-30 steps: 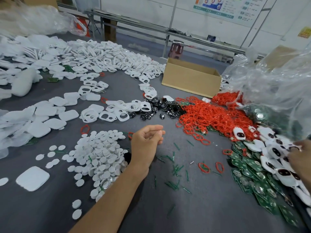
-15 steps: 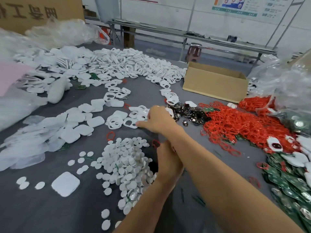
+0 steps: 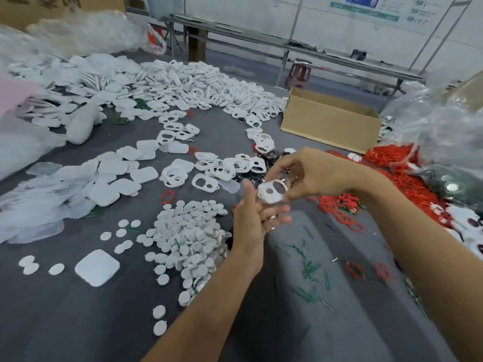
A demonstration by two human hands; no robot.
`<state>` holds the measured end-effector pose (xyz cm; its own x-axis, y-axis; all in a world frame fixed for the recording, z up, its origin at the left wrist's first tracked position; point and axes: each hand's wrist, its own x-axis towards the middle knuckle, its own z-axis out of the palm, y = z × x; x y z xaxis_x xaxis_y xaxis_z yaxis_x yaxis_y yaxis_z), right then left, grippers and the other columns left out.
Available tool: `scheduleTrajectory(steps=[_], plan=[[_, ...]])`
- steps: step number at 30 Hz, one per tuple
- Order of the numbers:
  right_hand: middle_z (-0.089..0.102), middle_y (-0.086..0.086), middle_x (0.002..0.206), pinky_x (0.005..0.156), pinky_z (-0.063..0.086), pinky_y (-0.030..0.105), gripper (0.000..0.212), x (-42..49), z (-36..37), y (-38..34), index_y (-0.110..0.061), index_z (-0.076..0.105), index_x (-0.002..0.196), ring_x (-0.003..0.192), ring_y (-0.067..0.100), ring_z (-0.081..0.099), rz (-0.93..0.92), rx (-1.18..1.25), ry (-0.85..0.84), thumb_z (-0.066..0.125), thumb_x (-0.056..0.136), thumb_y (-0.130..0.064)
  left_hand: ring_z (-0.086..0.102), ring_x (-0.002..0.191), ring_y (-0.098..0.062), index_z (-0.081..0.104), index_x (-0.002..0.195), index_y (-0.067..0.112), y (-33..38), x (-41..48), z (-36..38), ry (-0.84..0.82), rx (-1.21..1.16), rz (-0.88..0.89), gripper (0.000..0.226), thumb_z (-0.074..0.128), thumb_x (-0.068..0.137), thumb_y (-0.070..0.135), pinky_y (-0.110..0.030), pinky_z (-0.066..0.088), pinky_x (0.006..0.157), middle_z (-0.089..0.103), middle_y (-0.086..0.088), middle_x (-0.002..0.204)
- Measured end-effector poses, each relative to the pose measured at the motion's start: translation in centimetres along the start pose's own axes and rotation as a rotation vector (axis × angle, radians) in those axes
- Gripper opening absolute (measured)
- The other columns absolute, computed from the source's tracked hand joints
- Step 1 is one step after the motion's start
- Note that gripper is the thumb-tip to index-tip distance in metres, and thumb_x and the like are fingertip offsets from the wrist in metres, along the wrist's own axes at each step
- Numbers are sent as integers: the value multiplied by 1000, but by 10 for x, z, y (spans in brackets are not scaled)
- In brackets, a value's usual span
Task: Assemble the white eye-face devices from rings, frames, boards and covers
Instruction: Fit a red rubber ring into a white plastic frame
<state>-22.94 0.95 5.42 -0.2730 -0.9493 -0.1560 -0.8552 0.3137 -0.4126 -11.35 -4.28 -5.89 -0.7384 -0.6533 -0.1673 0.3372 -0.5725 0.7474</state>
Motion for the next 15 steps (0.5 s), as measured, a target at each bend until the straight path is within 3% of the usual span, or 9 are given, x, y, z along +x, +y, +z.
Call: scheduleTrajectory(steps=[3,6,8,11,13,15], plan=[[69,6,84,68,50,31,36,-21,4,4,-24,70,107,71,21,62,-43,-66,-54,75,75,-8,59,50,-10,65,93,5,-5,-6,6,-153,206,38,25,49,101,22,-20,45,42,69,-2,67],[69,-14,87,71,52,24,44,-32,8,10,-17,66,114,76,13,65,-48,18,-22,73,76,3,54,44,-8,63,90,3,-9,-12,10,-199,269,64,19,49,100,9,-18,42,39,68,2,64],[68,-19,91,76,54,25,43,-38,10,22,-14,66,114,77,14,67,-9,81,146,68,77,9,57,45,-10,64,89,4,-6,-13,10,-161,243,39,19,49,100,8,-19,44,40,71,-5,74],[72,0,90,82,52,30,28,-50,17,62,-13,74,94,80,19,65,290,-161,488,62,78,6,67,56,-15,62,93,1,-5,-12,9,-122,182,13,12,52,98,6,-21,51,46,72,-10,85],[73,8,89,80,51,32,14,-64,29,84,-15,76,85,88,27,66,510,-252,508,68,78,-6,72,65,-21,60,95,0,-7,-13,8,-117,167,3,7,56,96,6,-22,55,49,71,-9,86],[73,8,86,75,50,31,6,-74,45,95,-17,76,80,87,28,67,585,-223,457,77,76,-21,74,71,-26,59,92,1,-9,-13,9,-124,172,2,5,59,94,6,-23,56,51,68,-7,80]])
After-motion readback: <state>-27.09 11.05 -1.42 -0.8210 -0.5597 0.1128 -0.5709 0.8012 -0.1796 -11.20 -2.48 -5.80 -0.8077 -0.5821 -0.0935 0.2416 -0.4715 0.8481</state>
